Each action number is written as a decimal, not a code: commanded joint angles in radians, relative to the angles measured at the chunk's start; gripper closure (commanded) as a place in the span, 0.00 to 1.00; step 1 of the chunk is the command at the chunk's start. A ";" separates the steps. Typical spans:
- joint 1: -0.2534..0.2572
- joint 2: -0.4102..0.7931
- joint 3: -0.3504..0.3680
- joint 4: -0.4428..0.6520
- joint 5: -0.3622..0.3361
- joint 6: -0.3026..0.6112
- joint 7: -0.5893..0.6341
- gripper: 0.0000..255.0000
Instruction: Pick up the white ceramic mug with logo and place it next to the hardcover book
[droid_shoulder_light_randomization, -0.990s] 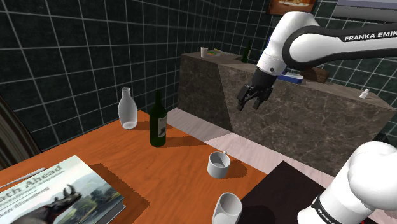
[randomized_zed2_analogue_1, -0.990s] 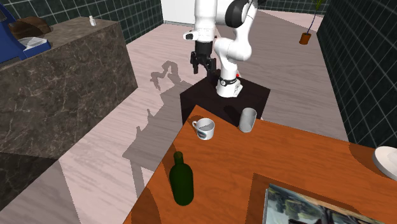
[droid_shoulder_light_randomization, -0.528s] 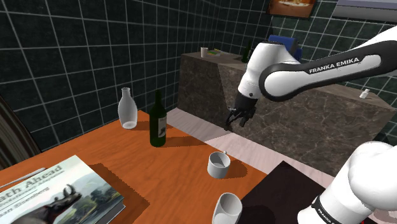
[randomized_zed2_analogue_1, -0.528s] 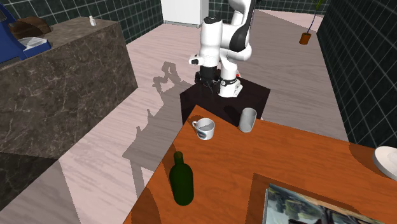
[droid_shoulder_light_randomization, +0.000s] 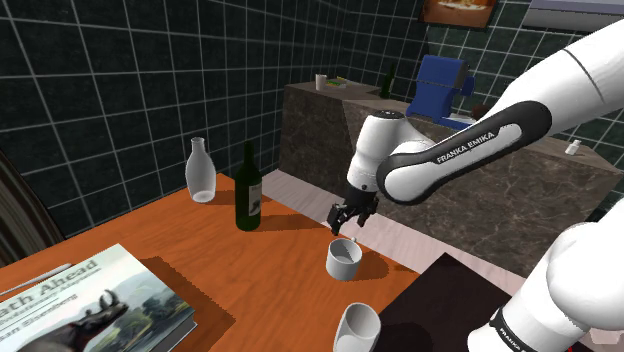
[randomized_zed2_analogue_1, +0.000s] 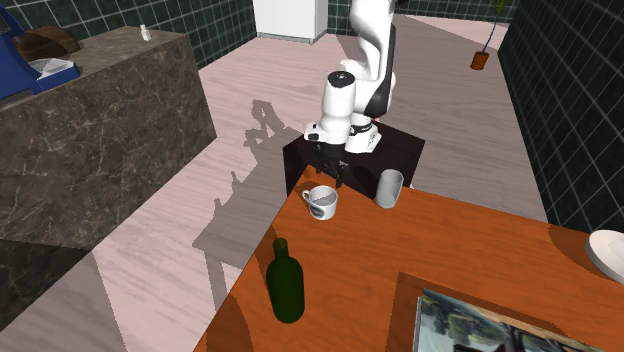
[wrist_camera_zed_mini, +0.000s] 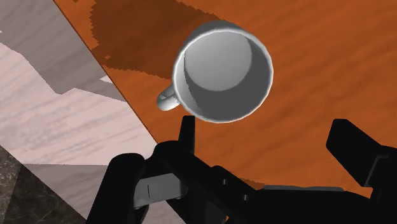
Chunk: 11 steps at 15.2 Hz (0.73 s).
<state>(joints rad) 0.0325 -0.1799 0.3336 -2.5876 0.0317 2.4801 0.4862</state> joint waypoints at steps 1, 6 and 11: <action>-0.007 0.081 0.026 0.008 -0.052 0.056 0.058 0.00; -0.001 0.289 0.040 0.059 -0.245 0.157 0.237 0.00; 0.014 0.365 0.007 0.064 -0.324 0.219 0.294 0.00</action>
<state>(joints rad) 0.0448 0.1684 0.3480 -2.5273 -0.2749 2.6870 0.7698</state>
